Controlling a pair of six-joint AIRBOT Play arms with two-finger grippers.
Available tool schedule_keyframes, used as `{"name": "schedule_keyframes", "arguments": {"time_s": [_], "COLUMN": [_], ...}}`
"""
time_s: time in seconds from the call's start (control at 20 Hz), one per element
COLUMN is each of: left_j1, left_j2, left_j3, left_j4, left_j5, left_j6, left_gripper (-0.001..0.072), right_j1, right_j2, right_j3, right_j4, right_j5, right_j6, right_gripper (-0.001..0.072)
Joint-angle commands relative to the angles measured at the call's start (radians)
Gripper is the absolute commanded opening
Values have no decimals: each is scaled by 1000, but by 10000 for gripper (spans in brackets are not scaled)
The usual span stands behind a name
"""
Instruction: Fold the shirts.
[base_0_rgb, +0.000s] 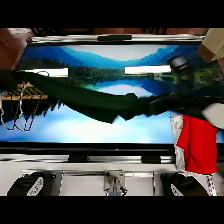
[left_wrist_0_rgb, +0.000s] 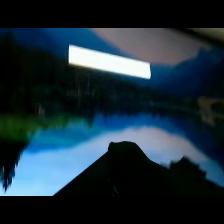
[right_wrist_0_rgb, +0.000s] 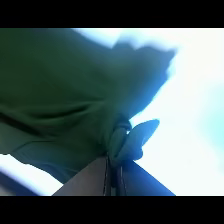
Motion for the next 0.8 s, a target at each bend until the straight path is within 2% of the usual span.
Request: {"name": "schedule_keyframes", "arguments": {"time_s": [0.0, 0.1, 0.2, 0.35, 0.55, 0.75], "left_j1": [0, 0, 0, 0, 0, 0], "left_j2": [158, 222, 276, 315, 312, 312], "left_j3": [261, 340, 367, 367, 349, 211], "left_j4": [-5, 28, 122, 251, 377, 492], "left_j5": [80, 80, 79, -5, -184, -254], "left_j6": [-121, -121, -136, -237, -237, -237], "left_gripper": [31, 31, 30, 31, 31, 30], "right_j1": [2, 2, 2, 2, 2, 2], "right_j2": [218, 275, 295, 294, 262, 109], "right_j3": [242, 286, 315, 327, 327, 327], "right_j4": [-130, -87, -42, 60, 23, 0], "right_j5": [-208, -377, -416, -396, -318, -163], "right_j6": [76, 127, 152, 150, 149, 99], "right_gripper": [76, 76, 76, 76, 76, 76]}}
